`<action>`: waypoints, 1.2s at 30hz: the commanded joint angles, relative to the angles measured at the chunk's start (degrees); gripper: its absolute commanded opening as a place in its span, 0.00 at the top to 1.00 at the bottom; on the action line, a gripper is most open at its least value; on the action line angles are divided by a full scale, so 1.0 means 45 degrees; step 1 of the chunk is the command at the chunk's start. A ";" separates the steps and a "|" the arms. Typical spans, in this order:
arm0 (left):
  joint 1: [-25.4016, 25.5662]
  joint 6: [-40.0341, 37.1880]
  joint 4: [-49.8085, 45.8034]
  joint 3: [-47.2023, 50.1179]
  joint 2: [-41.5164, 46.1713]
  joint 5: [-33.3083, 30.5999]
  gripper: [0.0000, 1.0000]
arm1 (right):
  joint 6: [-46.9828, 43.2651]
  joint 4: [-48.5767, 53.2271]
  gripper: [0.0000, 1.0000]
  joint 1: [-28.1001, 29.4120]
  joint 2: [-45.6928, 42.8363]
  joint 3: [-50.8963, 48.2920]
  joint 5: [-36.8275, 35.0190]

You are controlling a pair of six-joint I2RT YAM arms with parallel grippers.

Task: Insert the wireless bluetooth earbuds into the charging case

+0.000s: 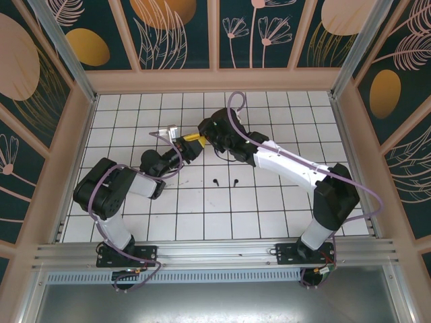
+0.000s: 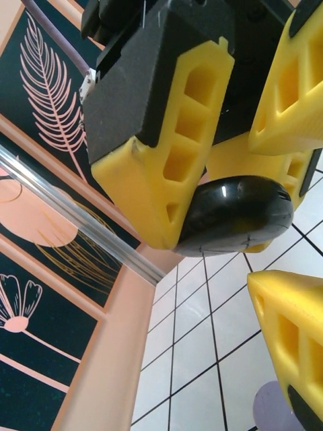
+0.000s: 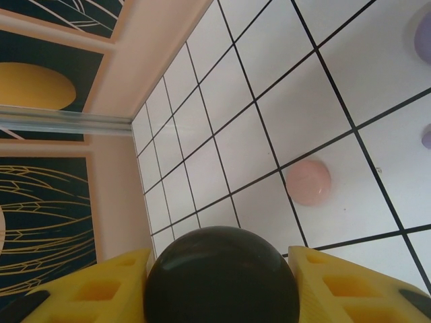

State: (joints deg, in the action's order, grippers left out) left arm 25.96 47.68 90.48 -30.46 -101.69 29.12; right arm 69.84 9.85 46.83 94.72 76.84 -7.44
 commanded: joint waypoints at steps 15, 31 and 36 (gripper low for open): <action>0.0168 0.0423 0.1616 -0.1062 -0.0781 -0.0414 0.60 | 0.0046 -0.0255 0.68 0.0292 0.0125 0.0586 -0.0006; 0.0267 0.0674 0.2291 -0.1069 -0.1259 -0.0845 0.87 | 0.0197 -0.0449 0.68 0.0354 -0.0016 0.0496 0.0165; 0.0268 0.0764 0.2388 -0.1044 -0.1308 -0.0928 1.00 | 0.0260 -0.0547 0.68 0.0355 -0.0150 0.0423 0.0121</action>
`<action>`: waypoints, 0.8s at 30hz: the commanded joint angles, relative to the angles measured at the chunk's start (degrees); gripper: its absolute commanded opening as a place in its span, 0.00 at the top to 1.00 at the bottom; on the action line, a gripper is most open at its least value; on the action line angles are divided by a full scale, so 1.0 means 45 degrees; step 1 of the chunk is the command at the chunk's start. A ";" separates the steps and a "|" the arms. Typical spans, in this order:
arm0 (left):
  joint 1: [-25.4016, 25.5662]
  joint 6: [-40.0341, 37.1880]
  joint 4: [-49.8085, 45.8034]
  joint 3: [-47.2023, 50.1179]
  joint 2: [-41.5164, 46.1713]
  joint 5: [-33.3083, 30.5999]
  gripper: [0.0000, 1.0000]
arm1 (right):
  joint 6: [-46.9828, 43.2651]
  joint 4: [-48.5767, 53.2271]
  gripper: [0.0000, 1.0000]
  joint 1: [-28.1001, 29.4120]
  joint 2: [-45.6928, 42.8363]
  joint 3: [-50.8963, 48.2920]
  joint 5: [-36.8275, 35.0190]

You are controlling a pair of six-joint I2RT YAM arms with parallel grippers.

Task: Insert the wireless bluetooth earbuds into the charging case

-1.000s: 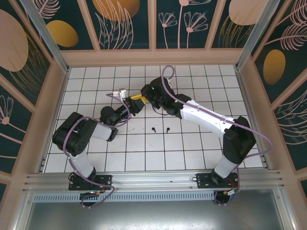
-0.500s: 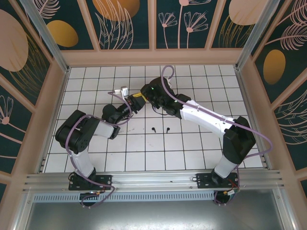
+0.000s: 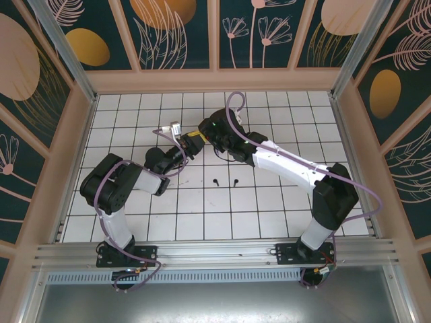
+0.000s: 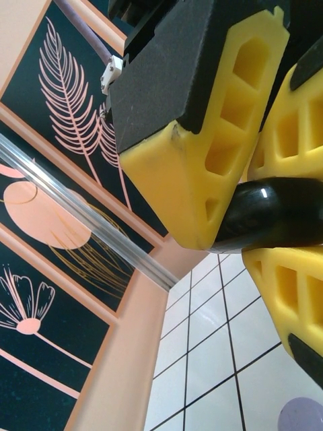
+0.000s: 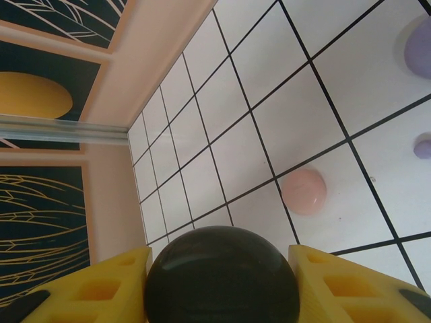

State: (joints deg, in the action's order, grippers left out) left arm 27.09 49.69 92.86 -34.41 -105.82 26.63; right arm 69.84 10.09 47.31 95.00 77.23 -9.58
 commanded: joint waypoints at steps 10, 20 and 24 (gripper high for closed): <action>0.0034 0.0472 0.2042 0.0129 -0.0265 -0.0391 1.00 | -0.0065 -0.0668 0.32 -0.0249 -0.1246 0.0071 -0.0024; 0.0039 -0.0452 -0.0538 -0.0014 0.1199 0.1092 1.00 | -0.3059 -0.0611 0.31 -0.1304 -0.5231 -0.3403 -0.0099; 0.0045 -0.1345 -0.2682 -0.0420 0.2090 0.2384 1.00 | -0.6064 -0.1654 0.31 -0.2293 -0.6358 -0.4916 0.1464</action>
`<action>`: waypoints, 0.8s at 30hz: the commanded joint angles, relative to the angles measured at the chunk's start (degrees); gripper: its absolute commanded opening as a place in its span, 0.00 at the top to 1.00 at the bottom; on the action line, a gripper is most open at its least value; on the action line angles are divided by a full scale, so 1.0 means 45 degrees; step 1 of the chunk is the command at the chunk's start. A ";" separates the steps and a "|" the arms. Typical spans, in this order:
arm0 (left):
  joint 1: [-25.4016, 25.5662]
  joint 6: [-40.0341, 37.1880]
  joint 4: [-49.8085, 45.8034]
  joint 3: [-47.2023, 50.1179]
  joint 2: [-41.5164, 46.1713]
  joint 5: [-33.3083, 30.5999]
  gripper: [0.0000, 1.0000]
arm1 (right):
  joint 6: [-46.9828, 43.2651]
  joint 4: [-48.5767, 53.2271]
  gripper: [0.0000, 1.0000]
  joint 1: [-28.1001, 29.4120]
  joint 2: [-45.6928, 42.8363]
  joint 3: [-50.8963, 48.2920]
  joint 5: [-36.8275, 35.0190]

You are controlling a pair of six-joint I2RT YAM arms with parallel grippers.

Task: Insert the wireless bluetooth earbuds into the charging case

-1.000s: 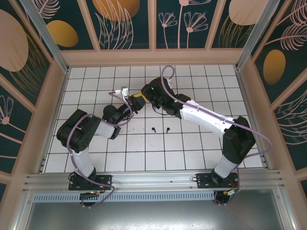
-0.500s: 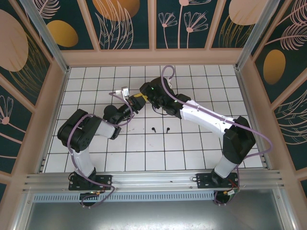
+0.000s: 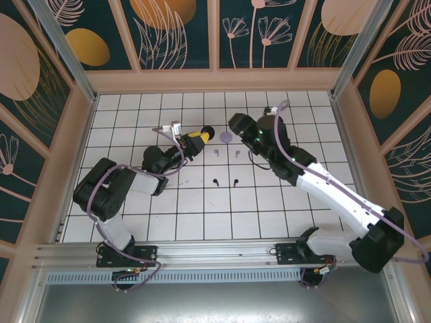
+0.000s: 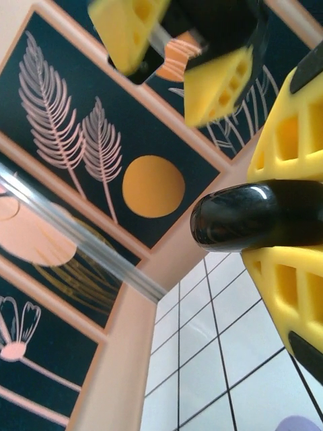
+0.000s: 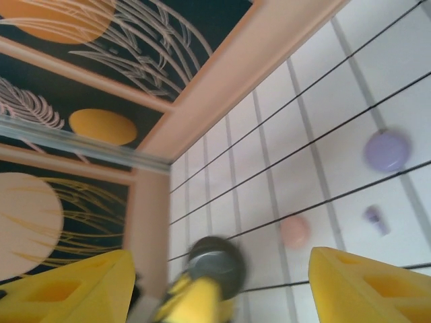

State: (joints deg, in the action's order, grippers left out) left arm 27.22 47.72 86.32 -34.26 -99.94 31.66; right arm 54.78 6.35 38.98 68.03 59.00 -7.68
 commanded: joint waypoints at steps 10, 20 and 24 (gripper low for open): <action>0.0010 -0.1929 -0.4295 -0.1151 0.1623 0.3675 1.00 | -0.7659 -0.3498 0.31 -0.1182 -0.1215 -0.3309 0.5685; 0.0008 -0.1979 -0.5081 -0.1321 0.1872 0.4829 1.00 | -0.7994 -0.4360 0.31 -0.1201 -0.0076 -0.3183 0.6994; 0.0006 -0.2234 -0.5470 -0.1351 0.2031 0.4966 1.00 | -0.7995 -0.4402 0.31 -0.1196 0.0372 -0.2927 0.7059</action>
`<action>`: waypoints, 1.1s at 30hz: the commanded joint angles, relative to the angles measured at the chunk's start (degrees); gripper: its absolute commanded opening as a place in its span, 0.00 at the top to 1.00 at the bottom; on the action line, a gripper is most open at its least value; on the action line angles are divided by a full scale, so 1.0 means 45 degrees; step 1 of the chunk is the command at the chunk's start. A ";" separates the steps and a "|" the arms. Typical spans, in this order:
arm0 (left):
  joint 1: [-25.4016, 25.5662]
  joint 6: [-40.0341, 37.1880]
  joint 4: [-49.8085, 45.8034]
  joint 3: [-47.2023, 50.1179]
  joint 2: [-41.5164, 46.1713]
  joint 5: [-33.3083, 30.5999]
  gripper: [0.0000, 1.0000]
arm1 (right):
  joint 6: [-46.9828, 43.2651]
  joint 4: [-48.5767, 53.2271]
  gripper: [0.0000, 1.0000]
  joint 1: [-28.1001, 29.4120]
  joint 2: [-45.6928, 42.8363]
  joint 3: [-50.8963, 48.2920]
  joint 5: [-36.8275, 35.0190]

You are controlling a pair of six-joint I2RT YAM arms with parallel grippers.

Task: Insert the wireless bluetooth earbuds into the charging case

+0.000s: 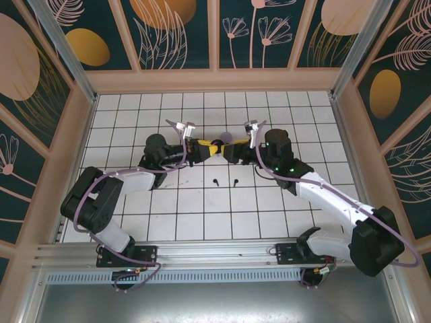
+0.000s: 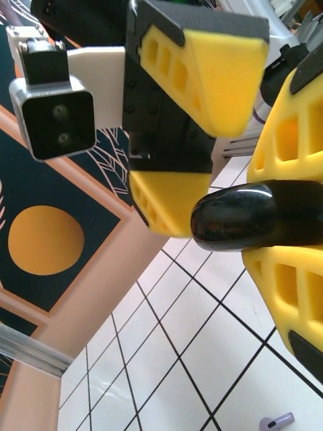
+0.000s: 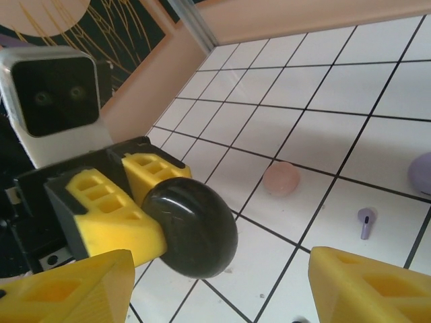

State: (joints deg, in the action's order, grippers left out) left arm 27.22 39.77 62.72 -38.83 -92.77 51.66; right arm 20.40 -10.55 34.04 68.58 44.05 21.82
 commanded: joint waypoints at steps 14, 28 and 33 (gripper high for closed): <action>0.0005 -0.0730 -0.0616 -0.0370 0.0806 0.0932 1.00 | -0.0009 -0.0846 0.34 -0.0286 0.1206 0.0568 -0.0232; 0.0006 -0.0856 -0.0858 -0.0236 0.1473 0.1045 1.00 | 0.0564 -0.1234 0.37 -0.1290 0.1172 0.0011 0.0155; 0.0003 -0.0927 -0.0949 -0.0219 0.1495 0.1074 1.00 | 0.0355 -0.1065 0.37 -0.1295 -0.0001 -0.0523 0.1474</action>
State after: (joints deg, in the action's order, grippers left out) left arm 27.03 37.06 58.08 -39.35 -87.26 55.11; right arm 22.81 -14.44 28.47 72.31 42.94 24.05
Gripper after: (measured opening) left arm 0.218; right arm 0.628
